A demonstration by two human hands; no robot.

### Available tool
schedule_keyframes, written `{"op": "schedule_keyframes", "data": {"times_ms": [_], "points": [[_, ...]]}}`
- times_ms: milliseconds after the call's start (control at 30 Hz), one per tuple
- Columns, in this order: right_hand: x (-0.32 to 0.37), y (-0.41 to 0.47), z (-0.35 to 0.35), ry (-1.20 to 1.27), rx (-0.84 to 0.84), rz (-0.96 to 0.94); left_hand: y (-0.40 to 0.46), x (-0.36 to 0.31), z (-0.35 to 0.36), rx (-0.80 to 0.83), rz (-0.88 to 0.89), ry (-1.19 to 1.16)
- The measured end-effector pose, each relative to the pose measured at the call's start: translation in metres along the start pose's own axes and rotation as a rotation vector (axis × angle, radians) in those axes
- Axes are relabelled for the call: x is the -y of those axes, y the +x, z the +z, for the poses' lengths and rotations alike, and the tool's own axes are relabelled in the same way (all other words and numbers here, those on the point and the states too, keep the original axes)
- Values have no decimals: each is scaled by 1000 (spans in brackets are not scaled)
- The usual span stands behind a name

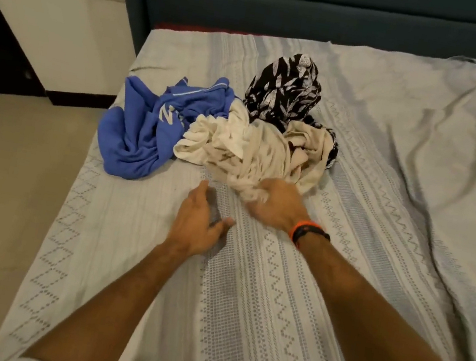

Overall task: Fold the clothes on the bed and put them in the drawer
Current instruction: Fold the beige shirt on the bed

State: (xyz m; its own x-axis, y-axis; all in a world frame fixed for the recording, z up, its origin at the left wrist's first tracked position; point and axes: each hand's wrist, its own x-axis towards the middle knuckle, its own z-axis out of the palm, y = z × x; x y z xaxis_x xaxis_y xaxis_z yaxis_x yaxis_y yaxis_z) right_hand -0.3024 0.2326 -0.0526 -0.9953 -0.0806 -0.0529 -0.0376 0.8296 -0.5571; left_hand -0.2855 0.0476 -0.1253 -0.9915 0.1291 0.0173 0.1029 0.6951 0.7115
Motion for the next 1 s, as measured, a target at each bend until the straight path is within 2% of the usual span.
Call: {"op": "schedule_keyframes", "data": {"times_ms": [67,133,200,267,333,433,533,633,733,800,900,1000], "points": [[7,-29,0,142,232,-26,-11,-11,-11,7,-5,-68],[12,-53,1,333,415,-38,-21,-18,-18,19,83,-12],[11,-73,3,482,476,-51,-35,-28,-25,46,148,89],[7,-88,4,542,422,-8,-46,-40,-33,22,107,184],[5,-98,5,579,332,35,-53,-48,-40,-28,36,172],[9,-111,1,495,123,105,-62,-58,-53,-110,-4,180],[18,-119,-11,534,-51,156,-71,-70,-67,-182,2,260],[32,-123,-28,499,-91,104,-80,-82,-85,-253,-3,439],[56,-135,-55,460,-147,27,-95,-100,-109,-355,85,518],[69,-141,-71,467,-212,-15,-101,-112,-123,-379,133,421],[86,-158,-89,486,-313,-58,-117,-136,-147,-316,141,-6],[112,-179,-105,505,-382,-108,-137,-173,-175,-301,197,-313]]}}
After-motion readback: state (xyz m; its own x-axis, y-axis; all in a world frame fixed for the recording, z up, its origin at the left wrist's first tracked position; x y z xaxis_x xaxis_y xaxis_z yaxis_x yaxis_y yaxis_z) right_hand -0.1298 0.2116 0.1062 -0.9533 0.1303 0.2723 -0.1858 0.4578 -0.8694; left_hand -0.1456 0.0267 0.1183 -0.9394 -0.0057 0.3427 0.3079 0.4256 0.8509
